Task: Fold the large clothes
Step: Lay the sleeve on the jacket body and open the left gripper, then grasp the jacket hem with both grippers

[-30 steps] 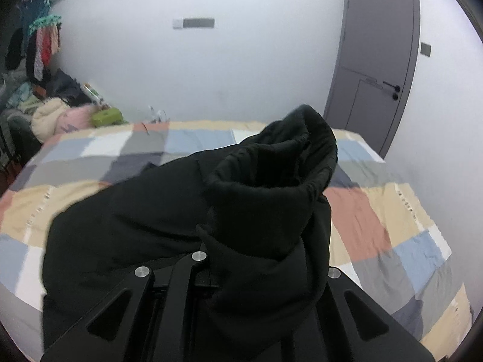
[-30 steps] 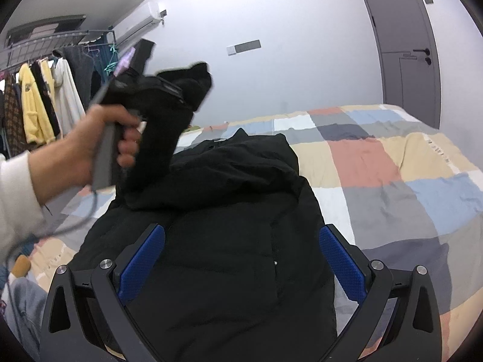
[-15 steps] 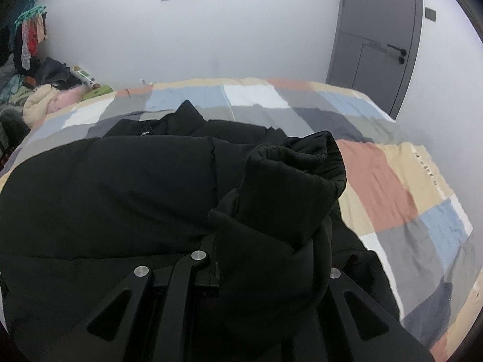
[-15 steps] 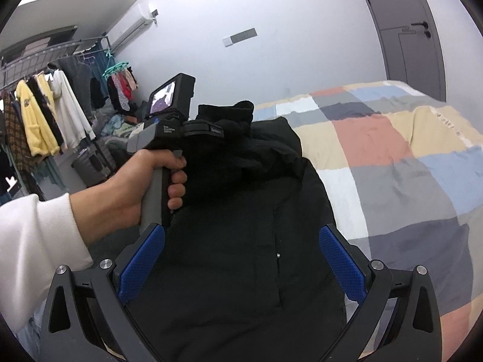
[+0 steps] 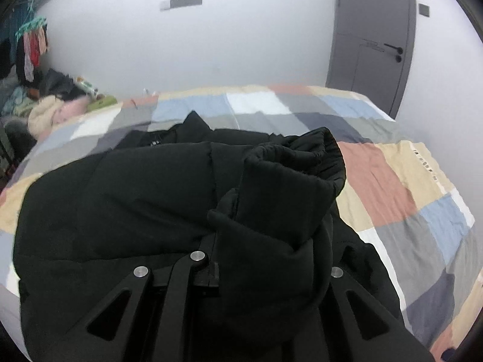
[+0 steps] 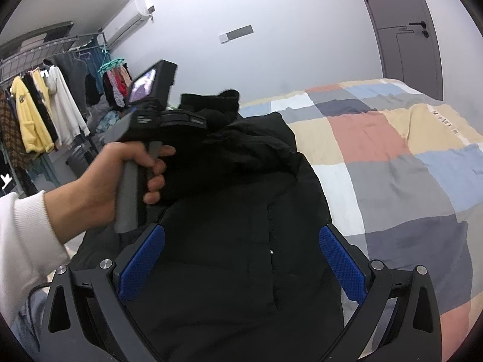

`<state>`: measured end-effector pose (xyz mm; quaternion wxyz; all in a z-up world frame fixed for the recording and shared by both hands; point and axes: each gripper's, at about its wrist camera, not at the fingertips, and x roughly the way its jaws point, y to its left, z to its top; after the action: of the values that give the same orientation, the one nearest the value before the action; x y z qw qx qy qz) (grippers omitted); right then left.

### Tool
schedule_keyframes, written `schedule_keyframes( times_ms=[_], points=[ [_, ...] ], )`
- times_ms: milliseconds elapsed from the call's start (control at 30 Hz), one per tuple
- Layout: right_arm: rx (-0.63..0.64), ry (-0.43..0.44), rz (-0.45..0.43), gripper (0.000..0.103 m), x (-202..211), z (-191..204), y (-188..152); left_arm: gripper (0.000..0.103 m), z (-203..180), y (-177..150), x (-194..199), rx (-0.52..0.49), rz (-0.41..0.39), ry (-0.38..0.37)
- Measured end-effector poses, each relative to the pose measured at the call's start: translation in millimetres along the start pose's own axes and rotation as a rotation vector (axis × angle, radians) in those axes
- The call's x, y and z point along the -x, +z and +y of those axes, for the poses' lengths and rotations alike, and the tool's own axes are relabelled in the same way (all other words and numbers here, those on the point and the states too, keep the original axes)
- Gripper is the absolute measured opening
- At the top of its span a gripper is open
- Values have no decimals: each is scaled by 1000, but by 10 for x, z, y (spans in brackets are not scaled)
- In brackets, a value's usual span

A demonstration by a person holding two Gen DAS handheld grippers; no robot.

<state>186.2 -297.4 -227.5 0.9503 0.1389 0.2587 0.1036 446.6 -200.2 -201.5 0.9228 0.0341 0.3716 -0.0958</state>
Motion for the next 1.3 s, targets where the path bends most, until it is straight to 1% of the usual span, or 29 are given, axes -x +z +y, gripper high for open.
schedule_keyframes(
  times_ms=[33, 67, 100, 133, 167, 200, 233, 333, 467, 533, 600, 667, 700, 733, 833, 867, 900, 1000, 1067, 1167, 1233, 1300],
  points=[
    [2, -3, 0, 103, 1, 14, -2, 16, 23, -13, 66, 0, -1, -8],
    [5, -5, 0, 103, 9, 31, -2, 23, 51, -31, 138, 1, -2, -19],
    [14, -5, -2, 103, 20, 56, -2, 39, 81, -50, 207, 0, -4, -29],
    [30, -11, -6, 103, 29, 93, -3, 51, 109, -67, 263, 1, -5, -35],
    [48, -19, -8, 103, 34, 131, -3, 77, 150, -89, 328, 5, -9, -41],
    [65, -23, -9, 103, 33, 162, -1, 92, 188, -107, 386, 10, -17, -43],
    [74, -23, -11, 103, 31, 189, -7, 93, 246, -130, 477, 17, -35, -51],
    [100, -19, -30, 103, 44, 289, 13, 94, 430, -169, 687, 37, -54, -82],
    [119, 13, -74, 103, -9, 394, 148, 94, 837, -187, 1016, 96, -78, -75],
    [172, 30, -110, 103, -111, 508, 365, 94, 1063, -178, 1200, 129, -100, -70],
    [225, 21, -154, 103, -218, 622, 602, 94, 1276, -165, 1344, 146, -131, -62],
    [252, 39, -179, 103, -364, 724, 820, 94, 1506, -151, 1429, 146, -140, -37],
    [259, 51, -178, 103, -450, 762, 901, 94, 1619, -147, 1433, 145, -140, -17],
    [262, 62, -161, 102, -599, 806, 1012, 94, 1710, -145, 1417, 145, -138, -2],
    [267, 66, -122, 93, -976, 895, 1207, 94, 1974, -186, 1272, 155, -121, 25],
    [264, 70, -99, 91, -1176, 928, 1267, 94, 2063, -208, 1181, 164, -111, 28],
    [266, 66, -80, 89, -1339, 953, 1291, 94, 2145, -230, 1078, 173, -102, 39],
    [270, 36, -26, 80, -1817, 968, 1320, 94, 2329, -287, 785, 198, -79, 62],
    [274, 20, 3, 74, -2052, 958, 1292, 94, 2427, -334, 537, 197, -48, 87],
    [282, -16, 62, 73, -2470, 919, 1179, 95, 2485, -412, 229, 185, -19, 92],
    [282, -12, 56, 73, -2574, 887, 1115, 95, 2495, -468, 123, 181, -43, 92],
    [297, -20, 42, 74, -2689, 870, 1054, 100, 2500, -530, 2, 177, -70, 96]
  ],
)
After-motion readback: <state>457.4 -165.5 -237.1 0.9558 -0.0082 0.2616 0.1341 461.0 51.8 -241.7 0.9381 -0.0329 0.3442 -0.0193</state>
